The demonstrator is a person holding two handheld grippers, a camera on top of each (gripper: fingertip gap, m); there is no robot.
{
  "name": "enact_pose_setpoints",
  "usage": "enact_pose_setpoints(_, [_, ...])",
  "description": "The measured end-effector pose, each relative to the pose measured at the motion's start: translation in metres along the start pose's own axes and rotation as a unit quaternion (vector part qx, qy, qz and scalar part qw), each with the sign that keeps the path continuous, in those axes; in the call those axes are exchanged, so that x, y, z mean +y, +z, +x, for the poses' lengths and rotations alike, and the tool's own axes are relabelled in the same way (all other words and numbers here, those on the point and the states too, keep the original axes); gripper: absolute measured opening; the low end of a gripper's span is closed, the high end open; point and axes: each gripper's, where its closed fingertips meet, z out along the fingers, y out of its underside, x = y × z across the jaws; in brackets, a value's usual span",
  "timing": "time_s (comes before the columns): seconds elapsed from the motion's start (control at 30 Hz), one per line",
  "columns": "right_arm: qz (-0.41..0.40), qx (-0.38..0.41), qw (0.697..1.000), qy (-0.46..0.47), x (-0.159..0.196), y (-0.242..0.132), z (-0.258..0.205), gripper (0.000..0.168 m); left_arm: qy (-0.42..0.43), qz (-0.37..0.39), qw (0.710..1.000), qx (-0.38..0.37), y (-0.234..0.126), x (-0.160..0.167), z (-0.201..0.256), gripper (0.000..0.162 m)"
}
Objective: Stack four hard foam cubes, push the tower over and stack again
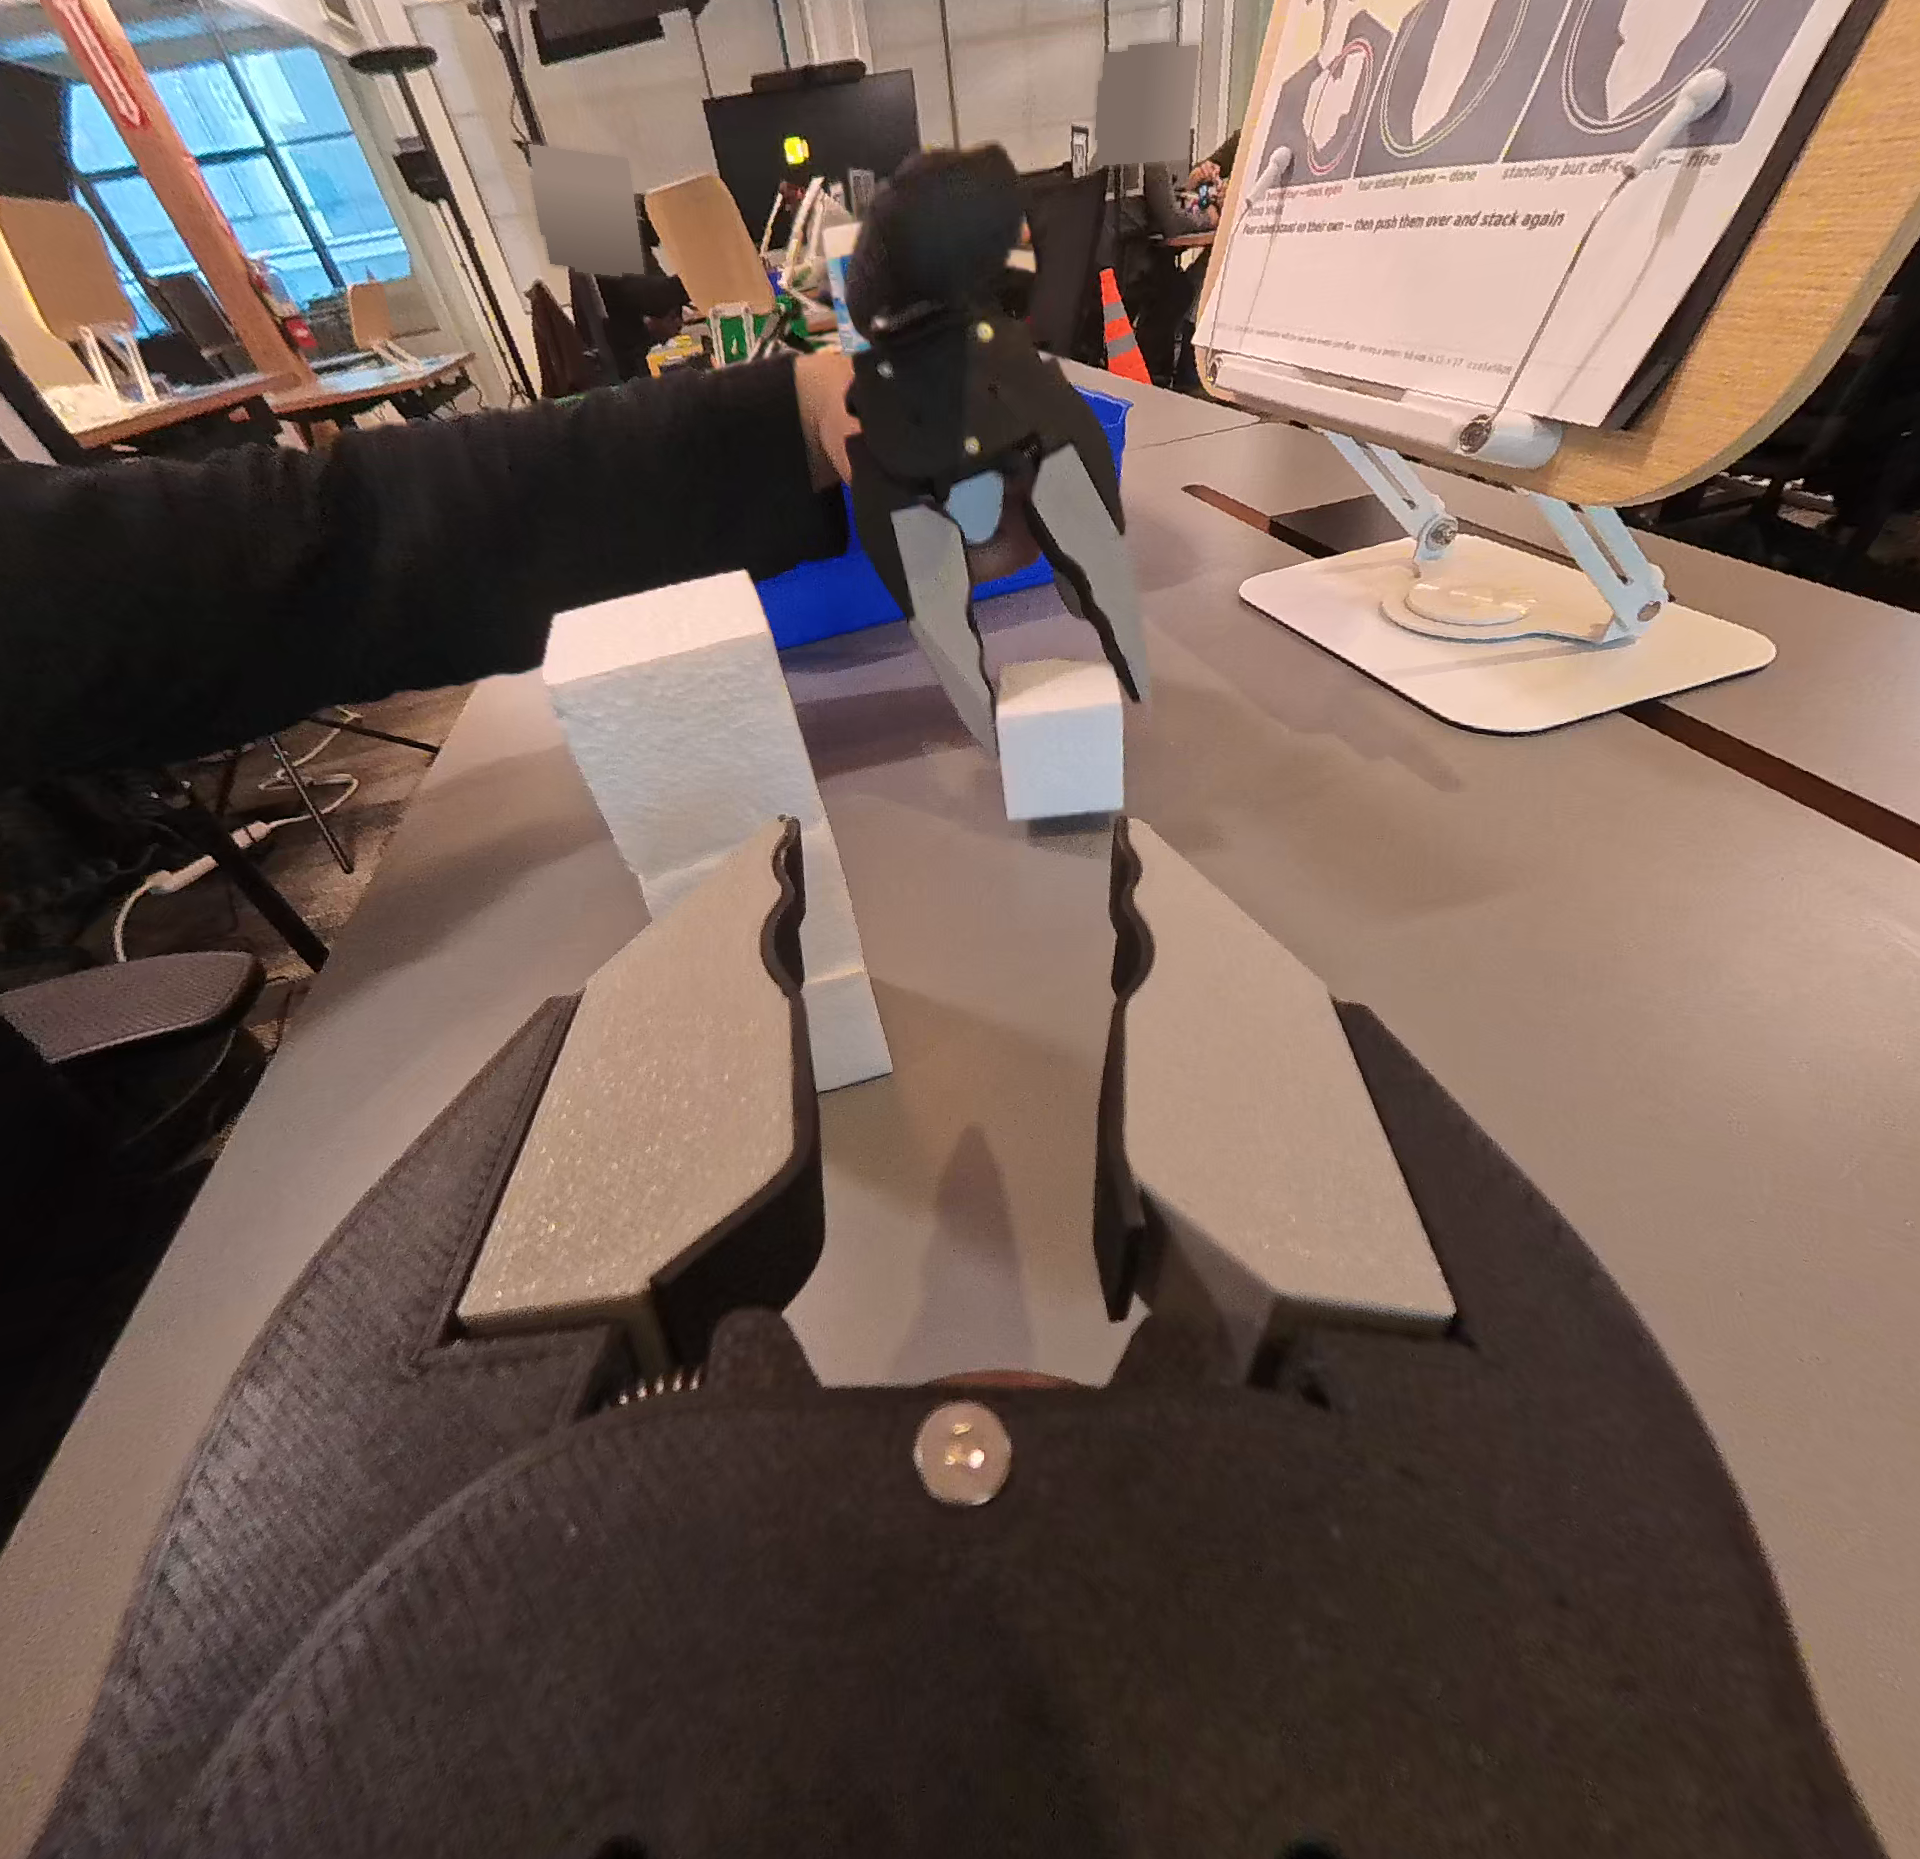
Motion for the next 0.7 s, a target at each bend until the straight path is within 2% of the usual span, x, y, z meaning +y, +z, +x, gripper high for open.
enact_pose_setpoints(0.2, [-0.01, 0.005, 1.0, 0.003, 0.006, 0.008, 0.0, 0.054, -0.025, 0.064, 0.997, -0.025, -0.063, -0.051, 0.021, 0.058])
enact_pose_setpoints(0.3, [-0.04, 0.032, 0.999, 0.002, 0.018, 0.014, 0.008, 0.053, -0.065, 0.061, 0.994, -0.06, -0.084, -0.082, 0.031, 0.058])
enact_pose_setpoints(0.57, [-0.118, 0.116, 0.986, 0.0, 0.051, 0.02, 0.035, 0.052, -0.075, 0.038, 0.993, -0.08, -0.102, -0.15, 0.088, 0.058])
enact_pose_setpoints(0.7, [-0.118, 0.117, 0.986, 0.002, 0.052, 0.022, 0.035, 0.053, -0.064, 0.014, 0.994, -0.087, -0.099, -0.165, 0.098, 0.058])
